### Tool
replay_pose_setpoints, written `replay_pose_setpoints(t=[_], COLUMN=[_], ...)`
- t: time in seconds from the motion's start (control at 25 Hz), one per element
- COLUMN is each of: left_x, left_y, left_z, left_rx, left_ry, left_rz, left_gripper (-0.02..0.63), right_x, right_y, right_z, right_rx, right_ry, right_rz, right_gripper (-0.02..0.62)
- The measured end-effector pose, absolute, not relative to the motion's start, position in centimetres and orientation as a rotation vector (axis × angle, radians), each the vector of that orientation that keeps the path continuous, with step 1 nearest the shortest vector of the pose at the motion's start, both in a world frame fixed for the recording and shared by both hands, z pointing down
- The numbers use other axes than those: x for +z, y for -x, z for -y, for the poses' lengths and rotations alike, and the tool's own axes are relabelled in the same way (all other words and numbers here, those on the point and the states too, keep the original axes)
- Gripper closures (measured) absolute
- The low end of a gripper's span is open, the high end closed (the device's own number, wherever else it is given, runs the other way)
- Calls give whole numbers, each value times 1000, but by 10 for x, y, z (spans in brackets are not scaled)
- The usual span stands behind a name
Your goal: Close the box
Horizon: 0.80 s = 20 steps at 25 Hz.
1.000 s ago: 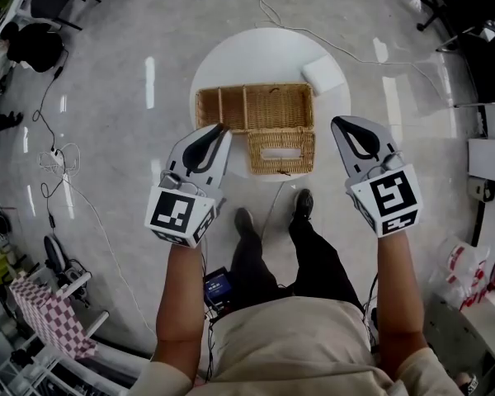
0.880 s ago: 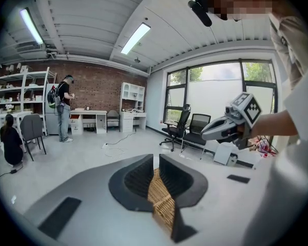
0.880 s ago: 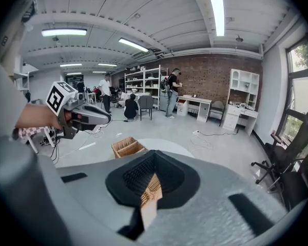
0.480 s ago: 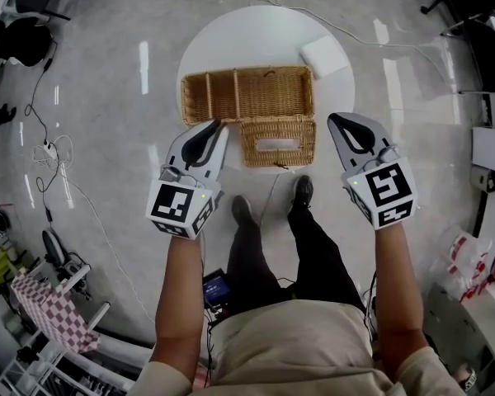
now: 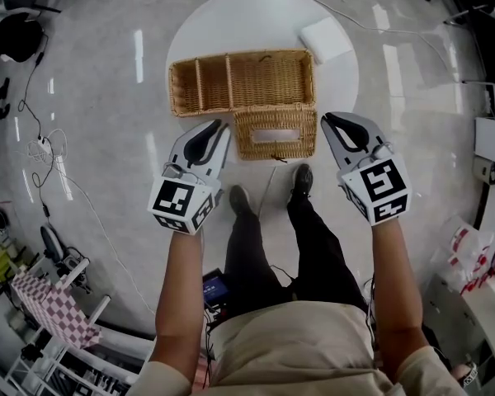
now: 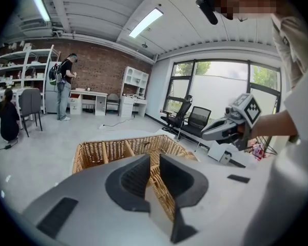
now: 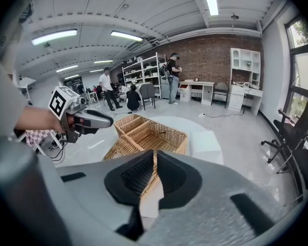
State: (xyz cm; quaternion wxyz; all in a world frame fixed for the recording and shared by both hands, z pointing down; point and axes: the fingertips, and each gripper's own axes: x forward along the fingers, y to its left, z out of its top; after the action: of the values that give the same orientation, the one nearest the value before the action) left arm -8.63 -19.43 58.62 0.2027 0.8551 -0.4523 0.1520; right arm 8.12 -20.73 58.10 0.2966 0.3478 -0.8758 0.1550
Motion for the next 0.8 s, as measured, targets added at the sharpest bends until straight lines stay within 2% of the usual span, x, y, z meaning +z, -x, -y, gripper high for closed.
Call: replay_pose_setpoints(t=[0.48, 0.64, 0.8], left_x=[641, 651, 660], left_y=[88, 82, 77], left_z=[173, 169, 166], left_rx=[409, 384, 363], left_ry=[-2290, -2272, -2272], left_rz=[1212, 1185, 1154], left_gripper=[568, 492, 474], right_x=[636, 651, 666], right_y=[-79, -82, -81], right_z=[182, 176, 171], right_rx=[561, 608, 652], right_ry=[-850, -833, -815], right_rz=[2304, 2294, 2290], right_gripper=[534, 517, 502])
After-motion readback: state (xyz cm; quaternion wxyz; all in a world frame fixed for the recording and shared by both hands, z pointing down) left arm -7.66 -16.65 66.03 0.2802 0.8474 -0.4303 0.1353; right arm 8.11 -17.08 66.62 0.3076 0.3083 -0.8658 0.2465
